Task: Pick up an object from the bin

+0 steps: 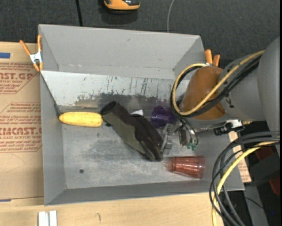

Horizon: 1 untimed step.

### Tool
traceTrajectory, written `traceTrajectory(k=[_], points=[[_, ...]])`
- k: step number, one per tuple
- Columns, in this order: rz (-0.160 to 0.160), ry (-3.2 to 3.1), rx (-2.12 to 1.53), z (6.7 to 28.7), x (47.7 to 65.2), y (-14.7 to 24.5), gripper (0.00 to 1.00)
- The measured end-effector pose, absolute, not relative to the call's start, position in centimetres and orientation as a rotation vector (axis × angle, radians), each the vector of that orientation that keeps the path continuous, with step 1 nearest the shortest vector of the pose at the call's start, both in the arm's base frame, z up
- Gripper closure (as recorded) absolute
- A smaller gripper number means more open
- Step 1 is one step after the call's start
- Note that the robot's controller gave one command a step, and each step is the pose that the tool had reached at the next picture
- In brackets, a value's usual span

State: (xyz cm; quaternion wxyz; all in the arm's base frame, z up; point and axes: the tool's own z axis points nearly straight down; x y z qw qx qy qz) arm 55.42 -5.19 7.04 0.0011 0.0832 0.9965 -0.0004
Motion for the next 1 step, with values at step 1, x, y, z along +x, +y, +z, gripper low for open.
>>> traceTrajectory(k=[1], points=[[0.002, 3.130, 0.335, 12.34, 54.75, -6.13, 1.00]])
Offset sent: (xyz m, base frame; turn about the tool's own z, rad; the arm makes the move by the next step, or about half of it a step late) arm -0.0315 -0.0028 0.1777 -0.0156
